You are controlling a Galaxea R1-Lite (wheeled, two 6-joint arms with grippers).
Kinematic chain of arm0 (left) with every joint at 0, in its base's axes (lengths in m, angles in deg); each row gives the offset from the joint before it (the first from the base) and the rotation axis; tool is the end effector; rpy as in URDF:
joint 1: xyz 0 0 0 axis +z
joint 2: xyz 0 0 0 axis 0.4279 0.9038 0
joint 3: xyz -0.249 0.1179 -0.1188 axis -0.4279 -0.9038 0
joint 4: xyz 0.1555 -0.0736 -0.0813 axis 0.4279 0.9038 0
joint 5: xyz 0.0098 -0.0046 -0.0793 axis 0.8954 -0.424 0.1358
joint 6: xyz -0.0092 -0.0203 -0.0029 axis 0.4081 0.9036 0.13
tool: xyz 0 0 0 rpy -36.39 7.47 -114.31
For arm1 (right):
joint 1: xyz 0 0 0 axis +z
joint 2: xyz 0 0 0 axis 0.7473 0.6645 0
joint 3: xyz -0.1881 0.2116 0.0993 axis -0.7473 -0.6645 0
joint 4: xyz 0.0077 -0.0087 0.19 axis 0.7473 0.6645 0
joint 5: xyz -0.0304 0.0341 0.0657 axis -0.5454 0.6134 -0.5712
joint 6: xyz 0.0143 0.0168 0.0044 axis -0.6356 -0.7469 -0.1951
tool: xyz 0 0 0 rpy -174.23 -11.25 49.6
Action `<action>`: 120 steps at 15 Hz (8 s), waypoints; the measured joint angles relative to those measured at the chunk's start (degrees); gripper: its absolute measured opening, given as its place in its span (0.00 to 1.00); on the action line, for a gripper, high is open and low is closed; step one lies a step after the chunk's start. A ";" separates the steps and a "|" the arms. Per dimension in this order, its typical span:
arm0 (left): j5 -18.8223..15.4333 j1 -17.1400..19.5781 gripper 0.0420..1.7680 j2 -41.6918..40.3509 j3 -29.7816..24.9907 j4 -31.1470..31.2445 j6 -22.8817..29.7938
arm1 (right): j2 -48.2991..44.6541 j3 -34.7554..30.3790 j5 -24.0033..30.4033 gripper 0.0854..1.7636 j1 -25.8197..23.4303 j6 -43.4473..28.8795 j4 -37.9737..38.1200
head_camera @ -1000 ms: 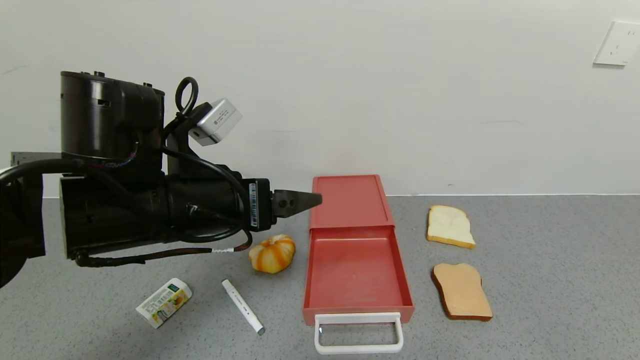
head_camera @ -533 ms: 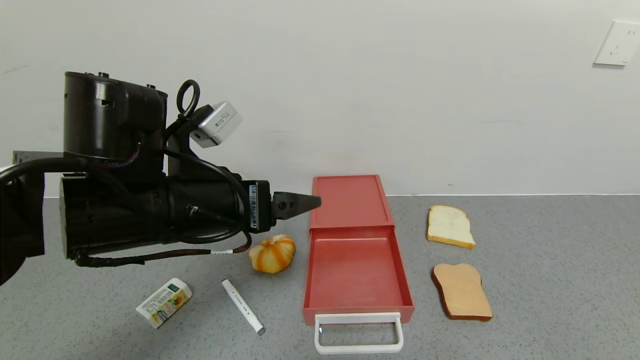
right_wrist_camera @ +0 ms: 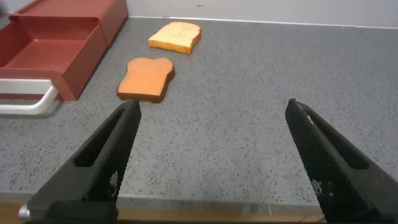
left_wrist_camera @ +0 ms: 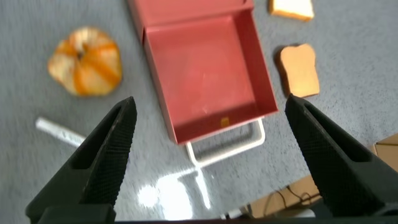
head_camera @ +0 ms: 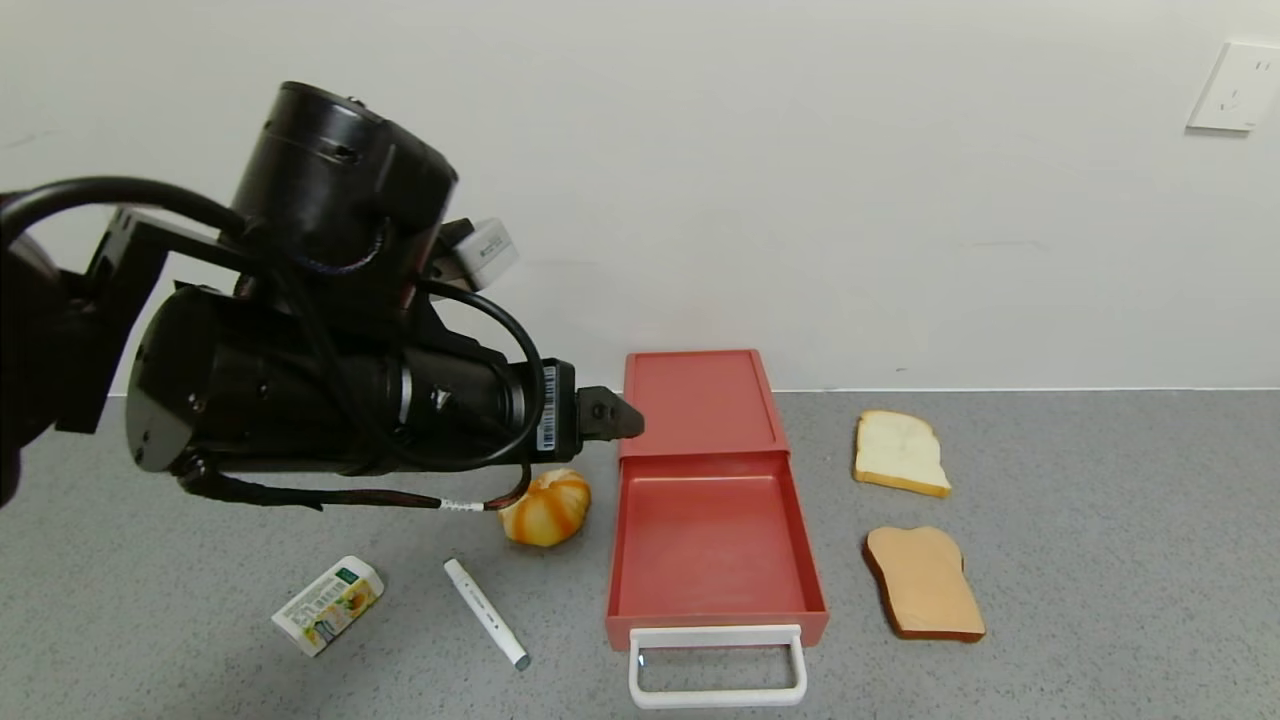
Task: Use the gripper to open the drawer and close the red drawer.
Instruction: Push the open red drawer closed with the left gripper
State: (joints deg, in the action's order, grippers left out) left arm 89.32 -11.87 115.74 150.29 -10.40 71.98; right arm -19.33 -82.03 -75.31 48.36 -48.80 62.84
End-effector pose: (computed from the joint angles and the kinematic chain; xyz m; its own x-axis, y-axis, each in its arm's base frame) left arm 0.2262 -0.1683 0.2684 0.7017 -0.3828 -0.6009 0.2575 0.9226 -0.2872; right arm -0.0234 0.0003 0.0755 0.9998 0.0165 -0.0123 -0.0164 0.9999 0.0035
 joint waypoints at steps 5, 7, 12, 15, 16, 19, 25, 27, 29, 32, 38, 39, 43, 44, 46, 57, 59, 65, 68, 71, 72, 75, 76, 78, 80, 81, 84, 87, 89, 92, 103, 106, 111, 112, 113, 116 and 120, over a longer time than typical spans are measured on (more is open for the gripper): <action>6.58 -6.07 0.97 9.16 13.70 17.77 13.51 | 0.00 0.00 -0.01 0.97 0.00 -0.02 -0.02; 7.66 -7.69 0.97 12.40 16.41 20.57 15.65 | 0.00 0.00 0.00 0.97 0.00 -0.04 0.00; 9.07 -11.87 0.97 18.58 16.65 21.42 21.14 | 0.00 0.00 -0.01 0.97 0.00 -0.02 -0.02; 9.91 -14.60 0.97 21.05 15.53 21.41 23.87 | 0.00 0.00 0.00 0.97 0.00 -0.04 -0.02; 9.70 -15.63 0.97 21.50 14.92 21.41 24.76 | 0.00 0.00 0.00 0.97 0.00 -0.02 0.00; 8.68 -17.86 0.97 22.69 13.02 21.38 26.84 | 0.00 0.00 -0.01 0.97 0.00 0.00 -0.02; 5.17 -21.80 0.97 25.66 8.83 20.88 28.48 | 0.00 0.00 0.00 0.97 0.00 0.00 -0.02; 5.07 -22.86 0.97 27.04 8.14 20.57 28.61 | 0.00 0.00 0.00 0.97 0.00 0.00 0.00; 4.44 -23.21 0.97 28.15 8.02 20.44 29.11 | 0.00 0.00 0.00 0.97 0.00 0.00 -0.02; 3.96 -23.34 0.97 29.25 8.06 20.04 30.21 | 0.00 0.00 0.00 0.97 0.00 0.00 -0.02; 4.85 -22.64 0.97 31.54 8.24 17.91 31.07 | 0.00 0.00 0.00 0.97 0.00 0.00 0.00; 4.84 -22.53 0.97 31.67 8.36 17.88 31.07 | 0.00 0.00 0.00 0.97 0.00 -0.04 -0.02; 4.85 -22.08 0.97 32.50 8.89 17.83 31.07 | 0.00 0.00 0.00 0.97 0.00 0.00 -0.02; 4.90 -22.08 0.97 32.83 9.02 17.75 31.07 | 0.00 0.00 -0.01 0.97 0.00 -0.02 0.00; 5.45 -21.99 0.97 33.44 8.98 15.59 31.07 | 0.00 0.00 -0.01 0.97 0.00 -0.04 -0.02; 13.51 -21.86 0.97 35.73 9.22 13.31 32.04 | 0.00 0.00 0.00 0.97 0.00 -0.02 0.00; 14.47 -21.88 0.97 35.80 9.44 13.25 32.04 | 0.00 0.00 0.00 0.97 0.00 -0.22 0.00; 16.12 -20.87 0.97 36.61 11.30 12.37 32.00 | 0.00 0.00 0.00 0.97 0.00 -0.02 0.00; 16.48 -19.76 0.97 37.00 12.57 12.18 31.70 | 0.00 0.00 0.00 0.97 0.00 0.00 -0.02; 17.38 -18.55 0.97 37.29 14.07 12.34 30.90 | 0.00 0.00 -0.01 0.97 0.00 -0.02 -0.02; 17.42 -18.22 0.97 37.49 14.58 12.35 30.43 | 0.00 0.00 -0.01 0.97 0.00 -0.02 0.00; 17.44 -17.62 0.97 38.14 15.85 12.45 29.35 | 0.00 0.00 0.00 0.97 0.00 0.00 0.00; 17.53 -17.48 0.97 38.42 16.32 12.42 28.86 | 0.00 0.00 0.02 0.97 0.00 -0.02 0.00; 17.47 -16.84 0.97 39.00 17.48 12.37 27.73 | 0.00 0.00 0.00 0.97 0.00 0.00 -0.02; 17.49 -15.88 0.97 39.53 18.91 12.40 26.73 | 0.00 0.00 -0.01 0.97 0.00 0.00 0.00; 17.49 -15.63 0.97 39.73 19.36 12.42 26.21 | 0.00 0.00 -0.01 0.97 0.00 -0.02 -0.02; 17.52 -14.69 0.97 40.24 21.00 12.40 24.84 | 0.00 0.00 -0.01 0.97 0.00 -0.02 -0.02; 17.73 -13.73 0.97 40.85 22.88 12.35 22.88 | 0.00 -0.02 -0.01 0.97 0.00 -0.17 -0.07; 17.93 -12.92 0.97 41.29 24.13 12.37 21.39 | 0.00 -0.09 0.00 0.97 0.00 -0.23 -0.10; 17.97 -11.52 0.97 42.26 26.09 12.34 19.57 | 0.00 -0.09 0.00 0.97 0.00 -0.26 -0.11; 18.04 -8.85 0.97 44.43 31.68 12.24 14.82 | 0.00 -0.11 0.00 0.97 0.00 -0.26 -0.10; 18.04 -8.30 0.97 45.07 32.98 12.23 13.46 | 0.00 -0.09 0.00 0.97 0.00 -0.26 -0.10; 18.04 -7.78 0.97 45.73 34.38 12.07 12.02 | 0.00 -0.11 -0.01 0.97 0.00 -0.23 -0.11; 18.04 -7.66 0.97 45.76 34.46 11.91 11.61 | 0.00 -0.09 -0.01 0.97 0.00 -0.26 -0.11; 18.04 -7.52 0.97 45.79 34.51 11.18 11.08 | 0.00 -0.09 0.00 0.97 0.00 -0.26 -0.11; 18.05 -7.00 0.97 45.81 34.57 9.47 9.68 | 0.00 -0.09 0.00 0.97 0.00 -0.26 -0.10; 17.94 -6.70 0.97 44.74 34.60 10.25 9.26 | 0.00 -0.09 0.00 0.97 0.00 -0.26 -0.11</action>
State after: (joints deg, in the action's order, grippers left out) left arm 107.27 -18.57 160.48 184.89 -0.15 81.24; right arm -19.33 -82.11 -75.31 48.36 -49.05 62.73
